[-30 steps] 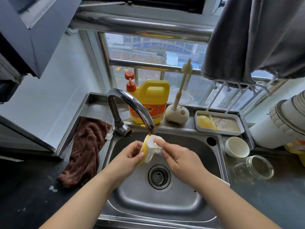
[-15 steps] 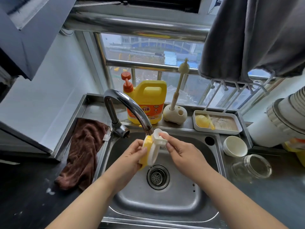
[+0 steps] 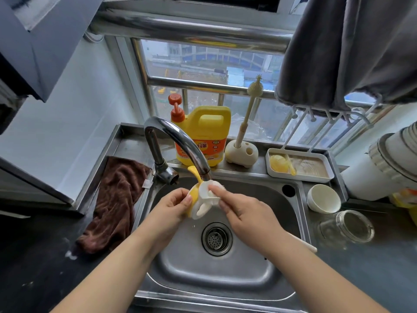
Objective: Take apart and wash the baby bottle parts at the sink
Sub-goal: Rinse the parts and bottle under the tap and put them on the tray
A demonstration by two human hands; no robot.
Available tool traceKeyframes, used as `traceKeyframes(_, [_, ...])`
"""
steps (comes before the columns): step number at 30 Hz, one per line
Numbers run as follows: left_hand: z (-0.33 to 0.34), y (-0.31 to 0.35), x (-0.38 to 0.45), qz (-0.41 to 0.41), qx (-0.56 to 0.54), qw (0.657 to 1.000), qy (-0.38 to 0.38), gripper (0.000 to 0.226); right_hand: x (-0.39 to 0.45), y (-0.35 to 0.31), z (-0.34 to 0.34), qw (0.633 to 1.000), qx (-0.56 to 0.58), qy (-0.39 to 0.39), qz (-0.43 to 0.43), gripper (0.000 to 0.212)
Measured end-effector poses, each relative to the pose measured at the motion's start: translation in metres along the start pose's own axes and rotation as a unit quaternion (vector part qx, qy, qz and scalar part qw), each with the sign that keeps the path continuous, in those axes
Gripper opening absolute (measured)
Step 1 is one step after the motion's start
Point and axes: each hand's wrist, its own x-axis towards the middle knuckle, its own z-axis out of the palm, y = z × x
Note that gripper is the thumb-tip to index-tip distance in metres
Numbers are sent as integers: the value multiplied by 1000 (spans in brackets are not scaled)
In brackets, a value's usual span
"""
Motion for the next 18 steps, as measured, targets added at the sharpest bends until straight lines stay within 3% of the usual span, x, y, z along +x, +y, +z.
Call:
traceKeyframes(3, [1, 5, -4, 4, -45, 999, 0, 18, 12, 11, -2, 993, 90, 19, 69, 39])
traceKeyframes(8, [-2, 10, -6, -16, -67, 998, 14, 20, 6, 1, -1, 993, 118, 6, 25, 38])
traceKeyframes(12, [-2, 11, -5, -54, -188, 980, 34, 16, 18, 13, 4, 984, 158, -6, 87, 35])
traceKeyframes(15, [-10, 10, 2, -79, -219, 971, 56, 22, 7, 14, 9, 981, 179, -8, 71, 35])
traceKeyframes(18, [-9, 8, 3, -110, -217, 970, 19, 36, 6, 11, 14, 982, 181, 4, 58, 35])
